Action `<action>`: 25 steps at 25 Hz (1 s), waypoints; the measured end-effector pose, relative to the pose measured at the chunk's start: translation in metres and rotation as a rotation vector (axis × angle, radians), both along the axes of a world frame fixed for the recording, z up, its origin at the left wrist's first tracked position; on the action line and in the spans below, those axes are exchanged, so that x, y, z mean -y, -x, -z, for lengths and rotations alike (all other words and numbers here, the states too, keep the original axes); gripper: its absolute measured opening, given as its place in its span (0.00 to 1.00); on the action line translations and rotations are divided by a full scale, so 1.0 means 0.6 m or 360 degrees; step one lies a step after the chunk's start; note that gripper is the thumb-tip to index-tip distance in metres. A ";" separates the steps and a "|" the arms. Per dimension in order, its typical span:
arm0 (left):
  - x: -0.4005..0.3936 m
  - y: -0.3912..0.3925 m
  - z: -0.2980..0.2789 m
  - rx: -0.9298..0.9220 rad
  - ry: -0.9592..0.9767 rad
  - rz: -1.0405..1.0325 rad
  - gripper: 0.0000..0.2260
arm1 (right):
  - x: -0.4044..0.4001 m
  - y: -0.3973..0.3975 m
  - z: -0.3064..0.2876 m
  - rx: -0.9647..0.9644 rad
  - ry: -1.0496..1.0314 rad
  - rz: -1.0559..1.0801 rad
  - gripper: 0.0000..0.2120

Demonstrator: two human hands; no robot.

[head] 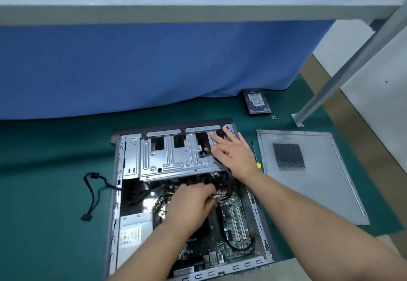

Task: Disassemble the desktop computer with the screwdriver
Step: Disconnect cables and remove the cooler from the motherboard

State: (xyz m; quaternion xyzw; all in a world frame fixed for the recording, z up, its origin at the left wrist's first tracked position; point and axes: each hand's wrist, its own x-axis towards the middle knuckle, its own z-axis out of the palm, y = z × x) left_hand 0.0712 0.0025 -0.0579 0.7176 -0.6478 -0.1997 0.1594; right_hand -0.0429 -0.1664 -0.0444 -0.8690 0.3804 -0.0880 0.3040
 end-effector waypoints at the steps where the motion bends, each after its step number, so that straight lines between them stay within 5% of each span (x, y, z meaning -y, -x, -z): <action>1: -0.008 -0.001 -0.005 -0.0034 -0.0001 -0.0032 0.08 | -0.002 0.001 -0.007 -0.0006 -0.0045 0.0006 0.16; 4: -0.027 -0.007 -0.020 -0.0270 -0.0027 -0.0157 0.08 | -0.009 0.004 -0.024 0.0045 -0.0259 0.0034 0.17; 9: -0.033 -0.017 -0.072 -0.0658 -0.0019 -0.0347 0.03 | -0.041 0.023 -0.074 0.0579 -0.0915 0.0300 0.17; 15: -0.014 -0.004 -0.120 -0.1048 0.0067 -0.0540 0.06 | -0.073 0.046 -0.101 0.0532 -0.0670 0.0545 0.05; 19: -0.010 -0.005 -0.138 -0.1506 -0.0002 -0.0822 0.08 | -0.111 0.042 -0.101 0.0662 -0.0541 0.0731 0.09; 25: -0.020 -0.011 -0.156 -0.2115 -0.0003 -0.1075 0.07 | -0.139 0.038 -0.108 0.0920 -0.0934 0.0813 0.04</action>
